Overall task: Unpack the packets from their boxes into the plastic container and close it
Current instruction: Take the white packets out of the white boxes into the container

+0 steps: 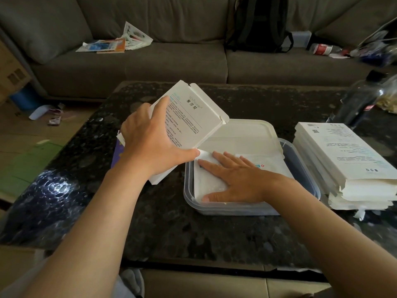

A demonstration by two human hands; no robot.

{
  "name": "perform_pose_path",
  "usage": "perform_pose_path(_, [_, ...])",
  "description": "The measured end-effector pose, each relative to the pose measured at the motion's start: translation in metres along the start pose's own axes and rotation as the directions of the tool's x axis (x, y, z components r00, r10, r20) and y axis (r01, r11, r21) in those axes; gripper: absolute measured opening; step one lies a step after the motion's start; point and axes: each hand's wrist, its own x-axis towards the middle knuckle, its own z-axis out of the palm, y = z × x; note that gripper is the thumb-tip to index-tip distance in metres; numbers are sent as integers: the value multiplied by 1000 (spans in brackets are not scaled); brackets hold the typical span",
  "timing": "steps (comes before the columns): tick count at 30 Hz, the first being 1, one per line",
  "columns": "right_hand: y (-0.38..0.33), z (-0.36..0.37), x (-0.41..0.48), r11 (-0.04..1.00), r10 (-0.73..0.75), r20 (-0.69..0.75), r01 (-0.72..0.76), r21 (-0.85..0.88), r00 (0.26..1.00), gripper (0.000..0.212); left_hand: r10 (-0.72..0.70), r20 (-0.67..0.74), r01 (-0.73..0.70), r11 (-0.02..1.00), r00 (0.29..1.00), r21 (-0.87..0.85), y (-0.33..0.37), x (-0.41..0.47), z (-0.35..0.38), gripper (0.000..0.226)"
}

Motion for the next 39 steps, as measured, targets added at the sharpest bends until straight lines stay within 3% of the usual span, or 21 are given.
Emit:
perform_pose_path(10, [-2, 0, -3, 999, -1, -45, 3, 37, 999, 103, 35, 6, -35, 999, 999, 12, 3, -3, 0, 125])
perform_pose_path(13, [-7, -12, -8, 973, 80, -115, -53, 223, 990, 88, 56, -1, -56, 998, 998, 21, 2, -3, 0, 124])
perform_pose_path(15, [-1, -23, -12, 912, 189, -236, -82, 401, 953, 62, 74, 0, -74, 997, 997, 28, 0, -4, -1, 124])
perform_pose_path(18, [14, -44, -24, 851, 330, -438, -63, 521, 836, 13, 107, 30, -108, 993, 994, 38, 0, -5, -2, 125])
perform_pose_path(20, [18, -54, -34, 755, 418, -523, 36, 655, 743, 9, 157, 82, -162, 985, 984, 56, 2, -6, -3, 128])
perform_pose_path(22, [16, -59, -42, 667, 448, -563, 160, 728, 694, 5, 232, 126, -239, 970, 965, 48, 6, -7, -3, 127])
perform_pose_path(24, [10, -60, -45, 634, 425, -562, 209, 744, 709, 9, 291, 159, -296, 955, 944, 12, 13, -11, -4, 125])
perform_pose_path(29, [14, -56, -41, 653, 437, -494, 112, 749, 752, 17, 422, 135, -433, 899, 896, 68, 33, -18, 2, 123])
perform_pose_path(34, [21, -52, -31, 742, 451, -486, -12, 670, 749, 19, 485, 84, -491, 863, 871, 113, 39, -20, 6, 123])
perform_pose_path(39, [23, -51, -31, 721, 420, -467, 26, 693, 778, 14, 477, 93, -485, 865, 874, 126, 37, -19, 9, 123])
